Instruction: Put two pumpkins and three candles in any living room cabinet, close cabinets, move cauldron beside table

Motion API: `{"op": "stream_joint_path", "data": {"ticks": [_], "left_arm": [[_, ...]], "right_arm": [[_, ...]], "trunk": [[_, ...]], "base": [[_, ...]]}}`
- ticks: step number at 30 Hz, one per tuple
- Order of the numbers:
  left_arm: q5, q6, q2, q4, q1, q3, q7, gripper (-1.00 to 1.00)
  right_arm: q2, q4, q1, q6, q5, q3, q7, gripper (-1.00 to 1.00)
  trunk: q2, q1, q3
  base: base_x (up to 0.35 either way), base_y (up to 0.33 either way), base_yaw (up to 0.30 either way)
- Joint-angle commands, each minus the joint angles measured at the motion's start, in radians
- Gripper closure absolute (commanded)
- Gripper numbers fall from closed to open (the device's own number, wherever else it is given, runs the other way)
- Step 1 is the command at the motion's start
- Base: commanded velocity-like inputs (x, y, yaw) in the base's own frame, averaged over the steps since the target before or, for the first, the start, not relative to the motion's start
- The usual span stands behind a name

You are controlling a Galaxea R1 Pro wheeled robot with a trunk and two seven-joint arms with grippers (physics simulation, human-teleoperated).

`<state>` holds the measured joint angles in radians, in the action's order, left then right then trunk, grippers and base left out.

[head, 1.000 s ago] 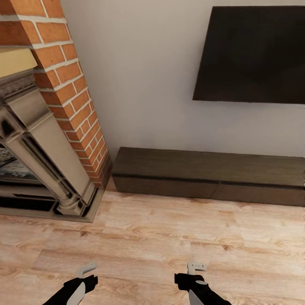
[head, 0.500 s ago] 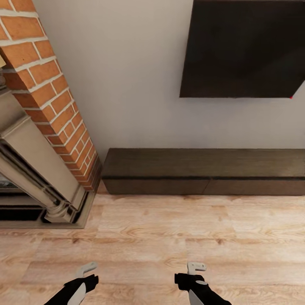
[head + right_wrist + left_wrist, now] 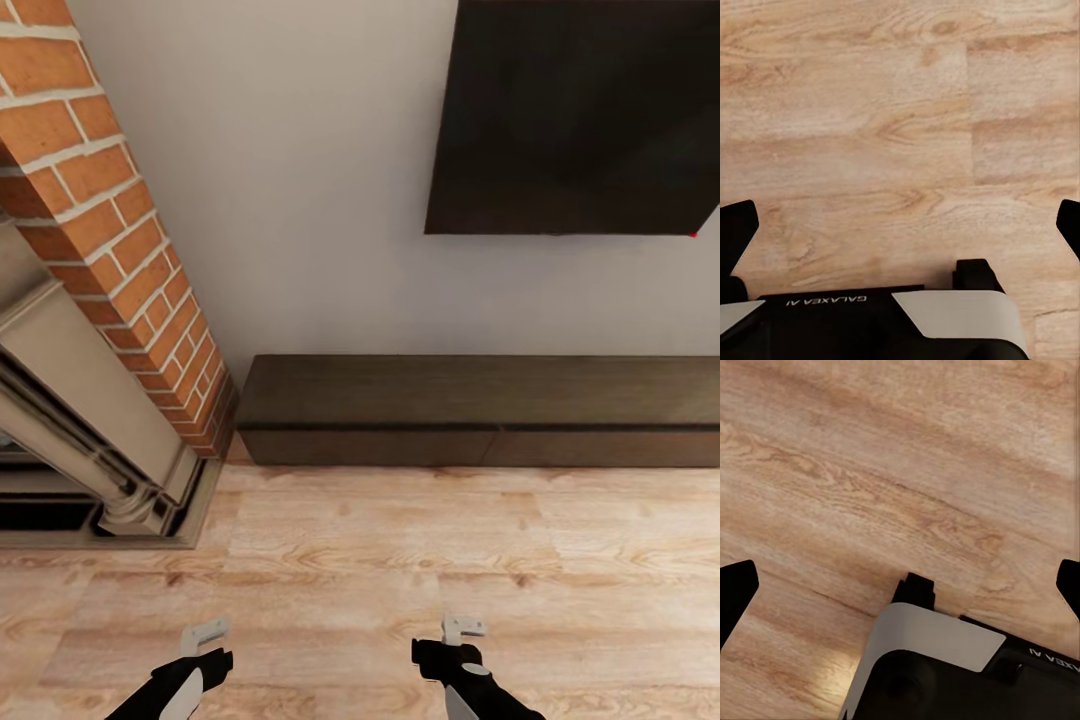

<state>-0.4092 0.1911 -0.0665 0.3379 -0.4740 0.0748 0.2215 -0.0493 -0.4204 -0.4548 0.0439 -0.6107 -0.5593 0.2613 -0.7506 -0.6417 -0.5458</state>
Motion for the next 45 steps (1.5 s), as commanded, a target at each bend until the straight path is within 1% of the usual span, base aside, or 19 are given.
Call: {"op": "stream_joint_path", "data": {"ticks": [1,16,21,23,25,26,27,28,30,31,32,33,34,36,37,38,40,41,45], "left_arm": [[-0.008,0.005,-0.001,0.003,0.0,0.008,0.007,-1.0],[-0.009,0.005,-0.001,0.003,0.0,0.008,0.006,-1.0],[-0.009,0.012,-0.001,0.01,0.0,0.007,0.001,-1.0],[-0.011,0.022,-0.001,0.015,-0.002,0.005,-0.005,-1.0],[-0.012,0.054,-0.001,0.035,-0.007,0.005,-0.02,-1.0],[-0.013,0.107,-0.003,0.07,-0.009,0.005,-0.036,-1.0],[-0.013,0.191,-0.005,0.125,-0.011,0.003,-0.056,-1.0],[-0.014,0.292,-0.007,0.194,-0.012,0.001,-0.081,-1.0],[-0.015,0.491,-0.012,0.351,-0.013,-0.005,-0.144,-1.0],[-0.016,0.534,-0.013,0.391,-0.013,-0.01,-0.161,-1.0],[-0.023,0.644,-0.014,0.499,-0.013,-0.038,-0.209,-1.0],[-0.028,0.674,-0.014,0.532,-0.013,-0.051,-0.223,-1.0],[-0.039,0.722,-0.014,0.59,-0.013,-0.08,-0.243,-1.0],[-0.069,0.773,-0.015,0.671,-0.008,-0.128,-0.264,-1.0],[-0.076,0.781,-0.016,0.683,-0.007,-0.137,-0.267,-1.0],[-0.091,0.791,-0.016,0.702,-0.006,-0.15,-0.272,-1.0],[-0.124,0.804,-0.018,0.727,-0.003,-0.163,-0.277,-1.0],[-0.141,0.807,-0.018,0.733,-0.003,-0.167,-0.279,-1.0],[-0.181,0.811,-0.018,0.742,-0.002,-0.169,-0.281,-1.0]], "right_arm": [[0.001,-0.002,-0.001,0.004,-0.005,-0.008,0.009,-1.0],[0.003,0.0,-0.001,-0.005,-0.006,-0.007,0.015,-1.0],[0.003,0.008,-0.001,-0.064,-0.007,-0.006,0.019,-1.0],[0.003,0.006,0.0,-0.08,-0.022,0.003,0.014,-1.0],[0.004,-0.001,-0.001,-0.08,-0.055,0.027,0.003,-1.0],[0.005,-0.007,-0.001,-0.075,-0.086,0.049,-0.015,-1.0],[0.01,-0.016,-0.001,-0.063,-0.12,0.074,-0.045,-1.0],[0.024,-0.027,-0.001,-0.046,-0.153,0.101,-0.085,-1.0],[0.07,-0.048,-0.001,-0.004,-0.216,0.159,-0.185,-1.0],[0.081,-0.051,-0.001,0.006,-0.231,0.177,-0.213,-1.0],[0.108,-0.057,-0.001,0.029,-0.282,0.236,-0.301,-1.0],[0.114,-0.059,-0.001,0.035,-0.299,0.258,-0.332,-1.0],[0.123,-0.061,-0.001,0.042,-0.331,0.304,-0.394,-1.0],[0.135,-0.063,-0.001,0.047,-0.375,0.396,-0.507,-1.0],[0.137,-0.063,-0.001,0.047,-0.382,0.417,-0.53,-1.0],[0.14,-0.064,-0.001,0.047,-0.391,0.455,-0.565,-1.0],[0.142,-0.065,-0.001,0.045,-0.402,0.51,-0.608,-1.0],[0.143,-0.065,-0.001,0.044,-0.405,0.528,-0.62,-1.0],[0.143,-0.072,-0.002,0.043,-0.41,0.559,-0.637,-1.0]], "trunk": [[-0.001,-0.001,-0.001],[-0.001,-0.001,-0.001],[-0.001,-0.001,-0.001],[-0.001,-0.001,-0.001],[-0.001,-0.001,-0.001],[-0.001,-0.001,-0.001],[-0.001,-0.001,-0.001],[-0.001,-0.001,-0.001],[-0.001,-0.001,-0.001],[-0.001,-0.001,-0.001],[-0.001,-0.001,-0.001],[-0.001,-0.001,-0.001],[-0.001,-0.001,-0.001],[-0.001,-0.001,-0.001],[-0.001,-0.001,-0.001],[-0.001,-0.001,-0.001],[-0.001,-0.001,-0.001],[-0.001,-0.001,-0.001],[-0.015,-0.008,-0.007]], "base": [[0.241,0.0,0.0],[0.023,0.0,0.0],[0.0,0.0,0.0],[0.0,0.0,0.0],[0.0,0.0,0.0],[0.0,0.0,0.0],[0.0,0.0,0.0],[0.0,0.0,0.0],[0.0,0.0,0.0],[0.0,0.0,0.0],[0.0,0.0,0.0],[0.0,0.0,0.0],[0.0,0.0,0.0],[0.0,0.0,0.0],[0.0,0.0,0.0],[0.0,0.0,0.0],[0.0,0.0,0.0],[0.0,0.0,0.0],[0.0,0.0,0.0]]}}
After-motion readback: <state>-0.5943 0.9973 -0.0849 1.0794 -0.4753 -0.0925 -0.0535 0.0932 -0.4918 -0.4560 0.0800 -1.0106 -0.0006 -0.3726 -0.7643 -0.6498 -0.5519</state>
